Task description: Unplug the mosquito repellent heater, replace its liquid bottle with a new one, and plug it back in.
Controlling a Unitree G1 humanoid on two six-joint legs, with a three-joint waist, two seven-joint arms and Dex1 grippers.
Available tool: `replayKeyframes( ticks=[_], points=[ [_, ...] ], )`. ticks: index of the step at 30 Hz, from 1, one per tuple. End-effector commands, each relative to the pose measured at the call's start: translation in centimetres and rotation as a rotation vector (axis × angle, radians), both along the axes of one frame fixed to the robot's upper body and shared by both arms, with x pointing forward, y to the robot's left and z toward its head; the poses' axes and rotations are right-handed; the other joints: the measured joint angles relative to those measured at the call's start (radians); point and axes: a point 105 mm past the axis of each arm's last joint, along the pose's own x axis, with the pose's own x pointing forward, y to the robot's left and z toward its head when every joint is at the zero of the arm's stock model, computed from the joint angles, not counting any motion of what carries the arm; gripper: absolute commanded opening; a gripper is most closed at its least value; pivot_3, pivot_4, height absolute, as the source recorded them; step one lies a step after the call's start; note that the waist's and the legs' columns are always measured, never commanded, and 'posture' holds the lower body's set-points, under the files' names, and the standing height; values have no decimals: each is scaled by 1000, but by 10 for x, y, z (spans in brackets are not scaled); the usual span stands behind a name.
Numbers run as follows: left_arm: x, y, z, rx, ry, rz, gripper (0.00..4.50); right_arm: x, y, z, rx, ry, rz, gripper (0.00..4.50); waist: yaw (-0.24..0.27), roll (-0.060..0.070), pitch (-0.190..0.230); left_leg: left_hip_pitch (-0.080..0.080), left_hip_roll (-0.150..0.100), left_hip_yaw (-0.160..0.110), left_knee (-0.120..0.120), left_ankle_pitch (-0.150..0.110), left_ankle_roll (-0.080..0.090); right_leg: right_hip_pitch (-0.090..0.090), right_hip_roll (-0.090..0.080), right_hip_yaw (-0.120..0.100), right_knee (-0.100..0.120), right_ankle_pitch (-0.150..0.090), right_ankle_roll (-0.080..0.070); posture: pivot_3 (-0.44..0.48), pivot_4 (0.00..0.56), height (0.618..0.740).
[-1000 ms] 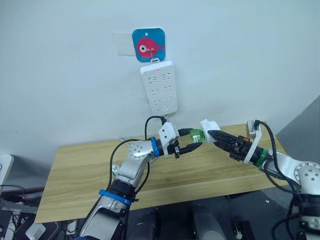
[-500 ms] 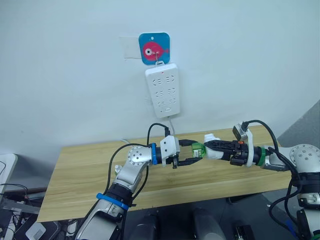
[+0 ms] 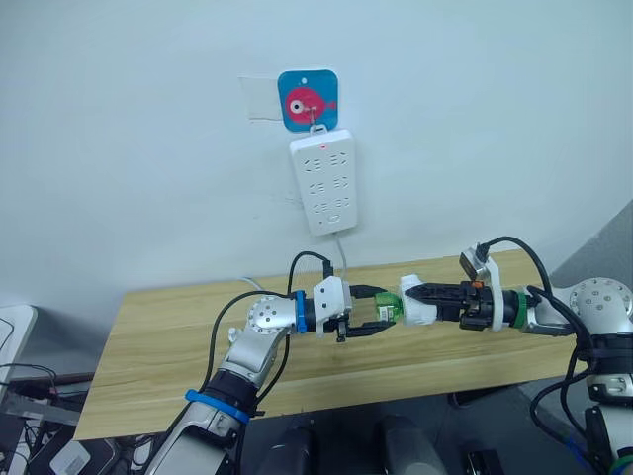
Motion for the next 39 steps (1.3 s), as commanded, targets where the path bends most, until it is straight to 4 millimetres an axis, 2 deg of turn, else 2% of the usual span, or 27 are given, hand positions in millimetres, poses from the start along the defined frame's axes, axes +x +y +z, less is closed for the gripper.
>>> replayKeyframes(
  ticks=[1, 3, 5, 7, 28, 30, 35, 39],
  points=[
    [-2, -4, 14, -37, -40, -28, 2296, -1, -2, 12, 25, -44, 16, 4310, 0, 0, -2, 0, 0, 0, 0, 0, 0, 0, -1, 0, 0, 0, 0, -162, 93, 740],
    [-3, -5, 13, -39, -39, -30, 2296, -2, -2, 12, 24, -43, 21, 3937, 0, 0, -7, 0, 0, 0, 0, 0, 0, 0, -1, 0, 0, 0, 0, -163, 90, 740],
    [-3, -7, 14, -41, -39, -33, 2296, -2, -1, 13, 32, -46, 26, 3232, 0, 1, -8, 0, 0, 0, 0, 0, 0, 0, -2, 0, 0, 0, 0, -165, 91, 740],
    [-3, -8, 14, -43, -40, -34, 2296, -2, -1, 14, 37, -48, 31, 2970, 0, 0, -12, 0, 0, 0, 0, 0, 0, 0, -2, 0, 0, 0, 0, -166, 90, 740],
    [3, -8, 19, -50, -54, -18, 2296, -2, 0, 12, 27, -70, 32, 2970, 0, 0, -14, 0, -1, 0, 0, 0, 0, 0, -2, -1, 0, 0, 0, -155, 91, 740],
    [4, -7, 20, -52, -53, -18, 3023, -2, 0, 12, 27, -69, 31, 2970, 0, 0, -15, 0, -1, 0, 0, 0, 0, 0, -2, -1, 0, 0, 0, -155, 91, 740],
    [4, -7, 21, -62, -49, -13, 4482, 0, 0, 12, 30, -68, 27, 2970, 0, 0, -16, 0, -1, 0, 0, 0, 0, 0, -3, -1, 0, 0, 0, -152, 91, 740],
    [2, -6, 23, -72, -36, -18, 4482, 0, 0, 13, 37, -63, 24, 2970, 0, 0, -17, 0, -1, 0, 0, 0, 0, 0, -3, -1, 0, 0, 0, -150, 94, 740]
  ],
)
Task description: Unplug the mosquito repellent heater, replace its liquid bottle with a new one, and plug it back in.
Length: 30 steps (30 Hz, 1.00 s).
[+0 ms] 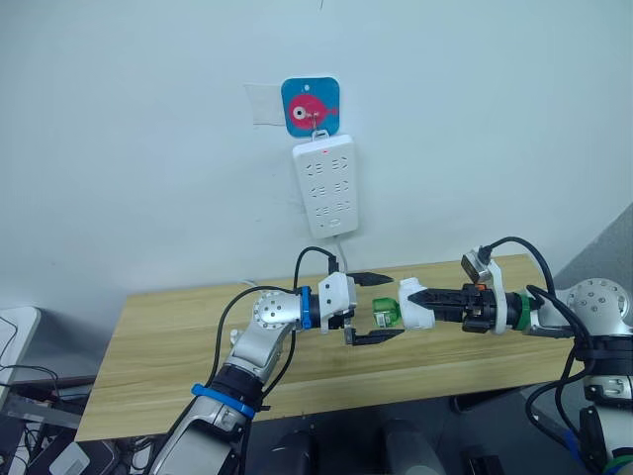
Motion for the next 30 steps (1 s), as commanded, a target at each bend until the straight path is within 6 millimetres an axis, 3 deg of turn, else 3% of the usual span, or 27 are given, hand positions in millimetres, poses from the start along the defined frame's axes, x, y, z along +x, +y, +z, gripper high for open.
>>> replayKeyframes(
  ticks=[1, 18, 21, 26, 30],
  points=[
    [-1, 2, 14, -42, -25, -7, 4482, 2, 2, 15, 40, -50, 12, 2970, 0, 0, 0, 0, 0, 0, 0, 0, 0, 0, 0, 0, 0, 0, 0, -150, 94, 740],
    [0, 5, 17, -60, -145, 23, 4482, 2, 1, 20, 68, -31, 10, 2970, 1, 0, 0, 0, 0, 0, 0, 0, 0, 0, -1, 0, 0, 0, 0, -154, 100, 740],
    [0, 6, 17, -58, -139, 21, 3916, 2, 0, 19, 68, -30, 7, 2970, 1, 0, 0, 0, 0, 0, 0, 0, 0, 0, -1, 0, 0, 0, 0, -155, 99, 740],
    [1, 8, 15, -52, -131, 29, 2357, 3, -2, 20, 71, -31, -1, 2970, 0, 0, 0, 0, 0, 0, 0, 0, 0, 0, -1, 0, 0, 0, 0, -159, 100, 740],
    [0, 8, 15, -57, -123, 23, 2277, 2, -2, 20, 67, -33, 0, 2970, 0, 0, 0, 0, 0, 0, 0, 0, 0, 0, -1, 0, 0, 0, 0, -159, 103, 740]
  ],
)
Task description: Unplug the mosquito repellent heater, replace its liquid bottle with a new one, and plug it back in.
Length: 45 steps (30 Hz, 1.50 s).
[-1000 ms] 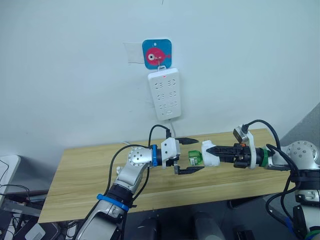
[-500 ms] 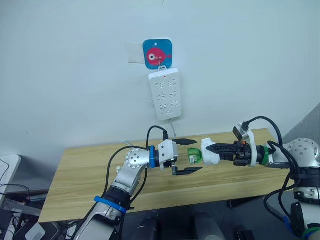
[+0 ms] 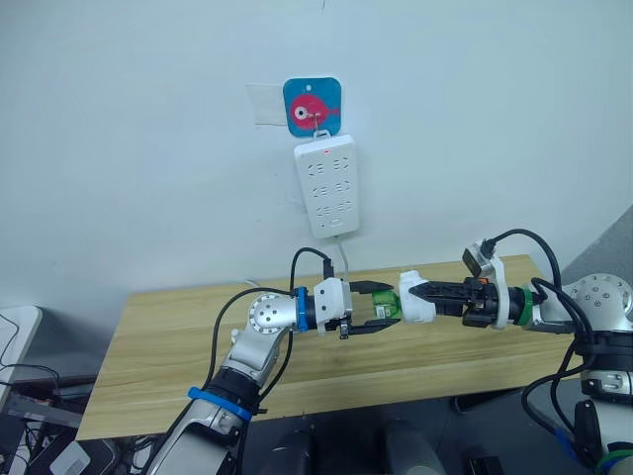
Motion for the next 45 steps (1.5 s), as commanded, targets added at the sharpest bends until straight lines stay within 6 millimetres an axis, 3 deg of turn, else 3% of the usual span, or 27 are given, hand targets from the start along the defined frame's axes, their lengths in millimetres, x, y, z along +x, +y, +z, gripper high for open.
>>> replayKeyframes(
  ticks=[1, 6, 13, 17, 20, 24, 25, 31, 34, 38, 43, 45],
  points=[
    [3, 3, 11, -34, -27, 15, 2277, -1, -3, 10, 28, -30, -1, 2970, 0, 0, 0, 0, 0, 0, 0, 0, 0, 0, 0, 0, 0, 0, 0, -159, 103, 740],
    [0, 4, 13, -59, 159, -6, 2277, -4, -2, 9, 1, -41, 19, 2970, 0, 0, 0, 0, 0, 0, 0, 0, 0, 0, 0, 0, 0, 0, 0, -155, 107, 740],
    [-17, 19, 6, -54, 1023, -136, 2277, -18, 3, 10, -31, -77, 113, 2970, -6, 0, 0, 0, 0, -1, 0, 0, 1, 0, 3, -1, 1, -1, 1, -153, 106, 740],
    [1, 25, 13, -160, 1460, -133, 2277, -23, 5, 6, -57, -90, 151, 2970, -7, 0, 0, 0, 0, -3, 2, 0, 1, 1, 5, -2, 2, -1, 2, -153, 106, 740],
    [10, 25, 22, -212, 1610, -164, 2277, -23, 6, 3, -70, -98, 156, 2970, -6, -1, 0, 0, -1, -4, 3, 0, 1, 2, 5, -2, 1, -2, 3, -152, 105, 740],
    [1, 21, 29, -163, 1613, -209, 2277, -21, 5, 3, -61, -100, 146, 2970, -13, -1, 0, 1, 0, -3, 1, -1, -2, 1, 5, -1, 1, -2, 2, -154, 109, 740],
    [1, 20, 29, -162, 1607, -206, 2837, -20, 5, 3, -60, -100, 145, 2970, -13, 0, 0, 1, 1, -3, 1, -2, -3, 1, 3, 0, 1, -2, 2, -154, 109, 740],
    [2, 24, 37, -220, 1547, -203, 4491, -19, 3, 2, -56, -90, 137, 2970, -4, -1, 0, 1, 1, -2, 2, -2, -3, 1, 1, 0, 1, -2, 1, -152, 110, 740],
    [6, 29, 41, -223, 1453, -164, 4491, -18, 2, 1, -52, -85, 131, 2970, 0, -1, 0, 1, 0, -1, 2, -2, -4, 1, 1, 1, 1, -2, 1, -152, 110, 740],
    [25, 38, 47, -249, 1219, -28, 4491, -14, 1, 0, -49, -83, 118, 2970, 1, 0, 0, 1, 1, -1, 2, -2, -4, 1, 1, 1, 0, -1, 1, -152, 110, 740],
    [28, 41, 60, -169, 667, 111, 4491, -11, 0, -1, -34, -76, 98, 2970, 5, -1, 0, 1, 1, 1, 1, -2, -5, 0, 0, 2, -1, -1, 1, -120, 118, 740],
    [15, 39, 57, -86, 389, 109, 4491, -10, 1, -1, -27, -75, 93, 2970, 6, -1, 0, 1, 1, 2, 1, -2, -5, 1, 0, 2, -2, -1, 0, -120, 118, 740]
  ],
)
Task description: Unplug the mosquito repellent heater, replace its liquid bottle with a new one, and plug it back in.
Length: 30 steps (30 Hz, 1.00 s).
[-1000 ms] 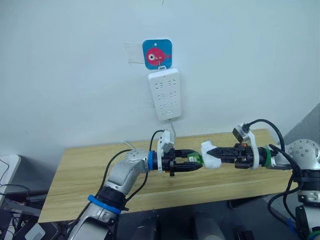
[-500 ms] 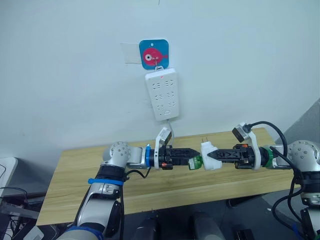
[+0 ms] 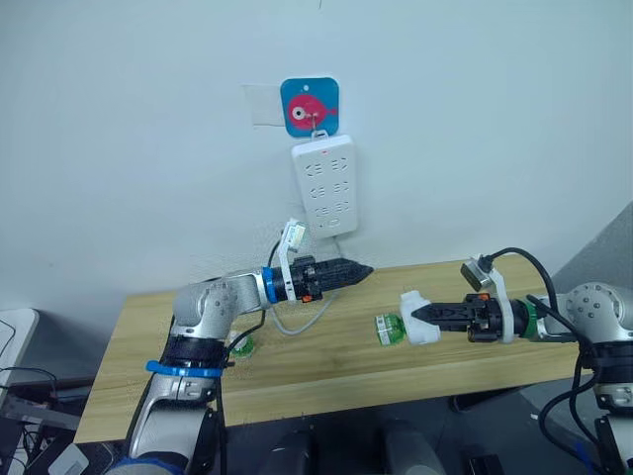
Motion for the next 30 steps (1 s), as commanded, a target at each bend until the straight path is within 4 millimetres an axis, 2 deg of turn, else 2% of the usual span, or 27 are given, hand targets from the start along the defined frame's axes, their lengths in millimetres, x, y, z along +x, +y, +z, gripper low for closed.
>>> replayKeyframes(
  ticks=[1, 4, 9, 18, 23, 30],
  points=[
    [-23, -8, 8, 127, -525, -41, 4491, 7, 3, 12, 46, -50, -5, 2970, 1, 0, 0, 0, 0, 1, 0, 0, 0, 0, 0, 1, -1, 0, 0, -111, 118, 740],
    [-47, -11, -7, 167, -793, -106, 4491, 8, 8, 9, 61, -48, -5, 2970, 5, 0, 0, 1, 1, 3, -1, -1, 2, 0, 0, 2, -1, 1, -1, -106, 118, 740],
    [-52, -9, -8, 140, -962, -107, 4491, 8, 8, 9, 63, -43, -4, 2970, 35, 0, 0, 0, 1, 2, 0, -2, 3, 1, 0, 1, -2, 1, -1, -106, 118, 740],
    [-42, -8, -29, 204, -1033, -104, 4491, 8, 10, 13, 80, -45, 2, 2970, 37, 0, 0, 0, 1, 0, 0, -1, 3, 1, 0, -1, -1, 1, -1, -122, 110, 740],
    [-49, -14, -40, 210, -1074, -137, 4491, 8, 10, 15, 84, -45, -5, 2970, 32, 0, 0, 1, 1, 0, 0, -1, 3, 1, 0, -2, -1, 1, -1, -129, 105, 740],
    [-53, -18, -44, 190, -1058, -134, 4491, 8, 10, 17, 85, -47, -10, 2970, 27, 0, 0, 1, 1, -1, 0, -2, 3, 1, 0, -2, 0, 1, -1, -133, 102, 740]
  ],
)
